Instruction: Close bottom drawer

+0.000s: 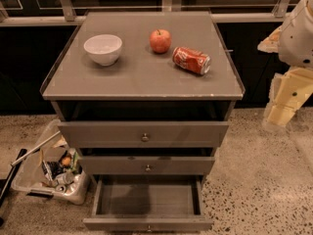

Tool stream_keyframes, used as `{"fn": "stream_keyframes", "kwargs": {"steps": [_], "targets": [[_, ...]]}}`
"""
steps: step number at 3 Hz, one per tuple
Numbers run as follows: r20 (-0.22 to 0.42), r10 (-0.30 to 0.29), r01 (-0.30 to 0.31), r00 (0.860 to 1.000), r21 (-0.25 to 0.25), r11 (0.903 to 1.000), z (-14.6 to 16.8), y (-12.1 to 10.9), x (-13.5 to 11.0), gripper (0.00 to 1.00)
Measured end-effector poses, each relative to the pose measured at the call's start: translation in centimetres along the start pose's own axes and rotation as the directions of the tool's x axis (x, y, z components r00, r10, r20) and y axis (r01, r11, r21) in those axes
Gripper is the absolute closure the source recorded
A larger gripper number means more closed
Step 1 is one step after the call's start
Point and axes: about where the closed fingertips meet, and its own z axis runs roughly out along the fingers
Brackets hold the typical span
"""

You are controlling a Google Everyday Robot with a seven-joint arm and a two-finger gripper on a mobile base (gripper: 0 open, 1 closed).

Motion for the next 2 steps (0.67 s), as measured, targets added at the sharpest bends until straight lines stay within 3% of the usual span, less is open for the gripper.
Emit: {"fn": "stream_keyframes", "kwargs": {"steps": [1, 2], "targets": [[-0.001, -0.001, 0.001, 1.0, 0.006, 1.0, 0.4, 0.1, 0.2, 0.0], [0.018, 0.017, -0.016, 1.0, -0.033, 0.9993, 3.2, 1.1, 0.8, 0.0]]}}
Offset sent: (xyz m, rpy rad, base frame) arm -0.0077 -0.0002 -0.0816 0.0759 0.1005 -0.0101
